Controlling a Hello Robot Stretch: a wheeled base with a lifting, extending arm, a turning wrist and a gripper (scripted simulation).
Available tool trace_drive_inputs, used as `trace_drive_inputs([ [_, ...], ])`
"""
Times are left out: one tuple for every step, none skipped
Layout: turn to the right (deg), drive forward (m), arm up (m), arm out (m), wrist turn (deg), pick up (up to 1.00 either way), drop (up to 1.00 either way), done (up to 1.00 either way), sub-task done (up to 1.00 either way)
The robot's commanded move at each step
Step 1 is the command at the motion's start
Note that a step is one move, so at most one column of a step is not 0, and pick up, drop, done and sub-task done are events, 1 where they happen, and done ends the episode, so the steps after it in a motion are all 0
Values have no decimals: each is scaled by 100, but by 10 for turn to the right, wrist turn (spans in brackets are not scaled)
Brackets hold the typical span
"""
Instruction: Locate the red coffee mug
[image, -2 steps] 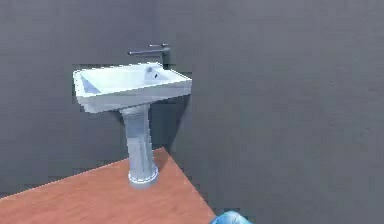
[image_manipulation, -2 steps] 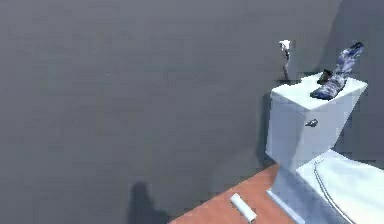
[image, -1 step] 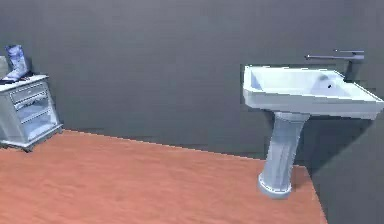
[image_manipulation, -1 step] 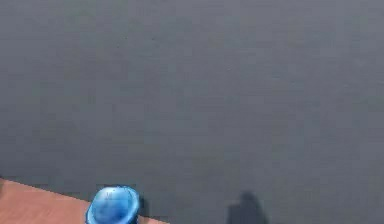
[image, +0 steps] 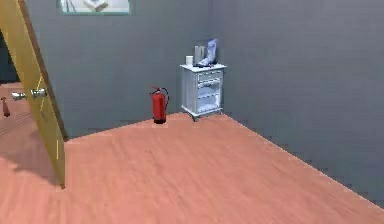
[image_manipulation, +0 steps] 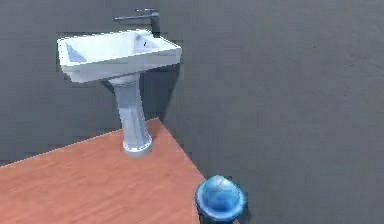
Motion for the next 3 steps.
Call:
trace_drive_inputs([
  [-450,0,0,0,0,0,0,0,0],
  [-90,0,0,0,0,0,0,0,0],
  [0,100,0,0,0,0,0,0,0],
])
